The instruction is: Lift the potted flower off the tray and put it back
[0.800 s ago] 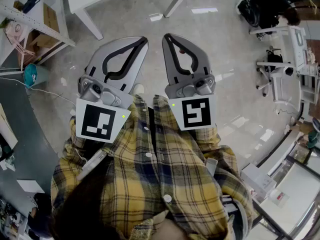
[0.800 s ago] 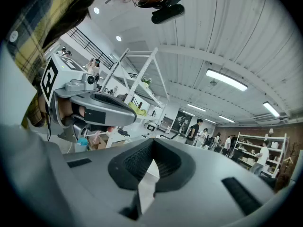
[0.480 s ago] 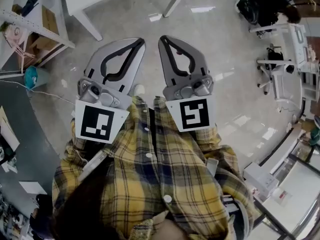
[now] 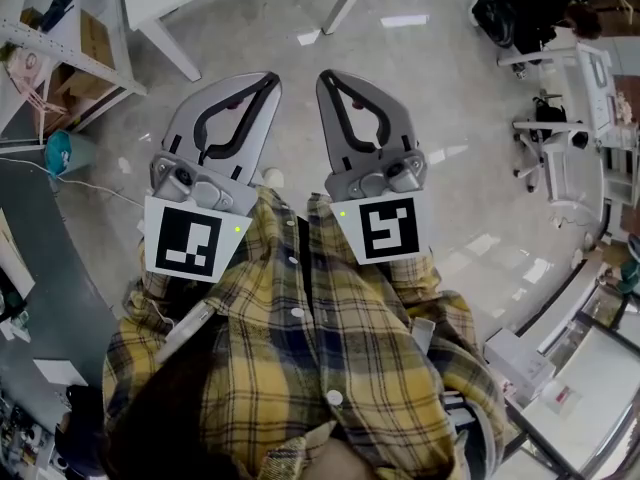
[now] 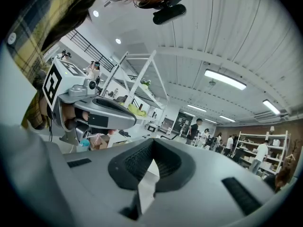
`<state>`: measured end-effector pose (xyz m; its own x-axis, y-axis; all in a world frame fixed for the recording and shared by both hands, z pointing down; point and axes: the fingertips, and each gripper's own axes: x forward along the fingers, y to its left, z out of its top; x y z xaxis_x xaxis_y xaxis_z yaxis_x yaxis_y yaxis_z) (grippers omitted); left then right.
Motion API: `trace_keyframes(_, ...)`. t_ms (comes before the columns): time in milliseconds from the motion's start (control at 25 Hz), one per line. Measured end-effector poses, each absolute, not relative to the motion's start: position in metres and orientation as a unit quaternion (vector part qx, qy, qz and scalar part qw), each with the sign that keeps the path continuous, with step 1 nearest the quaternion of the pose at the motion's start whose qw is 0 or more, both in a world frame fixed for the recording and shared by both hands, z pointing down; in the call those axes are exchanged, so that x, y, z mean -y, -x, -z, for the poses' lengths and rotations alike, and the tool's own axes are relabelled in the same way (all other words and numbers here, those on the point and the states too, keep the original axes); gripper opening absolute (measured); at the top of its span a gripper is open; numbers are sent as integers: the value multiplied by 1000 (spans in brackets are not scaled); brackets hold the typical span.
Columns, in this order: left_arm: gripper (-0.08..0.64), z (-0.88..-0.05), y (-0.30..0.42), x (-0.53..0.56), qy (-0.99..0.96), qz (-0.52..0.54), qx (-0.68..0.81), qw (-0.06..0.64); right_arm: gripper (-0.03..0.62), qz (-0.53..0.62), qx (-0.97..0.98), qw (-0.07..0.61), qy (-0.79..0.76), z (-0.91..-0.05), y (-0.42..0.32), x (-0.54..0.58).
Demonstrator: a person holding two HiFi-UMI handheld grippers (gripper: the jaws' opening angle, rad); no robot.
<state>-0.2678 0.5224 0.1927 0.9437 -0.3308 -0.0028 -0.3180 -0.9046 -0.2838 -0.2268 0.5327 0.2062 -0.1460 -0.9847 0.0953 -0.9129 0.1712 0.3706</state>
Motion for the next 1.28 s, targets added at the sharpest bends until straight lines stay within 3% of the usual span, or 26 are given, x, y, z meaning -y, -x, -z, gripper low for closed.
trace_keyframes(560, 8, -194, 244, -494, 974, 27, -166, 151, -2, 108, 750, 153, -634, -211, 206, -504)
trace_keyframes(1280, 8, -181, 168, -317, 976, 15, -139, 166, -2, 103, 742, 150, -646, -203, 137, -324)
